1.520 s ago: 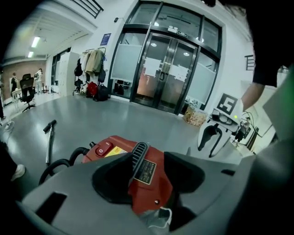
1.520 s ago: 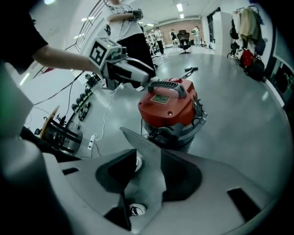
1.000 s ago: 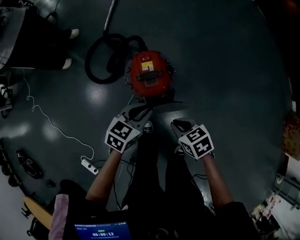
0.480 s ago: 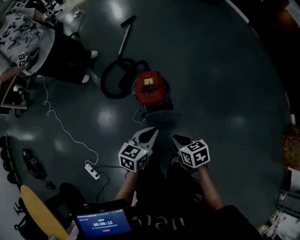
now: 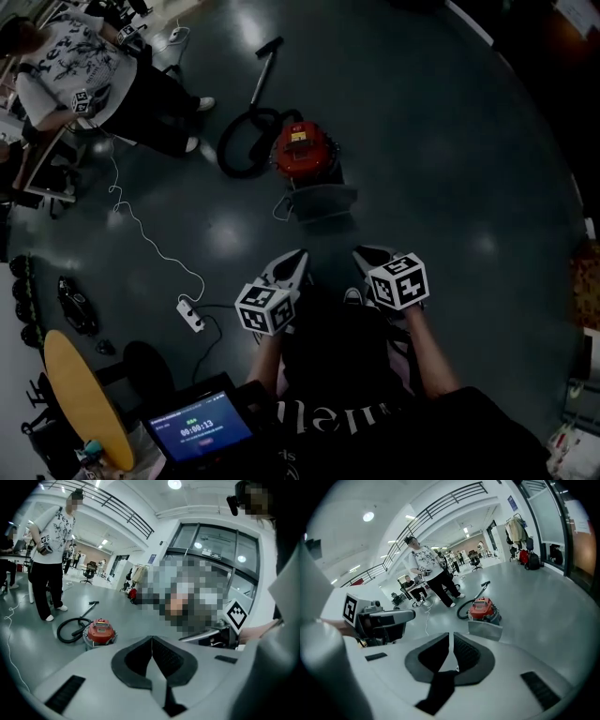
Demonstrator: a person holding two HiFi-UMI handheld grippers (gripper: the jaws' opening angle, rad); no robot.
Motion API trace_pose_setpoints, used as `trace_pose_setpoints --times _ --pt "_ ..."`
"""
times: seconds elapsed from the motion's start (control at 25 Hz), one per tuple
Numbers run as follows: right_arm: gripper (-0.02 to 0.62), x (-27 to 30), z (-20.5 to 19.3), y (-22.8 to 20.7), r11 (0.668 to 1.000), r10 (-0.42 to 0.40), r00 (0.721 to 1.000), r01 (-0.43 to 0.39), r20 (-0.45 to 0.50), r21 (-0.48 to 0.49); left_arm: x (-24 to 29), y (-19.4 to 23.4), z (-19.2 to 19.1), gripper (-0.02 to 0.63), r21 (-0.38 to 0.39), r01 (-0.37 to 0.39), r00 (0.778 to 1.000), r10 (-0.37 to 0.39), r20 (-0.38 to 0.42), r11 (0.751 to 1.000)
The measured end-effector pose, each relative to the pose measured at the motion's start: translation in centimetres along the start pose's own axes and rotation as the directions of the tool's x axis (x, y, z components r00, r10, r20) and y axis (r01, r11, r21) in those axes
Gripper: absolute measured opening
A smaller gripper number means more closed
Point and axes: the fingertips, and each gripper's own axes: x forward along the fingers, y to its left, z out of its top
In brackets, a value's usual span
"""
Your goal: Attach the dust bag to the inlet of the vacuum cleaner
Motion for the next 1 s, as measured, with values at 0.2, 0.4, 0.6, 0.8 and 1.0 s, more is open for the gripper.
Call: trace_pose_setpoints --times 0.2,0.4,0.6,0.8,1.0 --pt "0.044 -2.0 -3.0 3.6 0.999 0.03 0.999 -0.03 0.019 0.024 -5.1 -1.8 -1.0 0.005 0.014 -0.007 0.999 0.007 0.035 1.0" --pt "0.044 -1.6 -4.6 7.2 0.999 0.043 0.999 -0.042 0.021 -0.027 -9.9 -2.0 -2.7 0.005 0.001 -0.02 0.997 0.02 0.08 1.0" --pt "0.044 -2.5 -5.8 13.3 0.998 0.03 0.998 -0.027 0.053 -0.063 -16.5 -2.8 -5.1 0.005 0.0 0.011 0.995 -0.011 0.097 1.0" --pt "0.044 -3.6 -10.3 19.0 0.999 -0.005 0.996 0.009 0.086 -0.046 -23.0 -4.4 -9.1 0.005 0.003 0.069 0.994 -0.069 0.08 0.998" --pt "0.044 -5.7 -15.0 23.4 0.999 -0.039 0.992 0.043 0.117 -0.033 -27.0 -5.5 -13.2 0.005 0.019 0.105 0.993 -0.106 0.054 0.994"
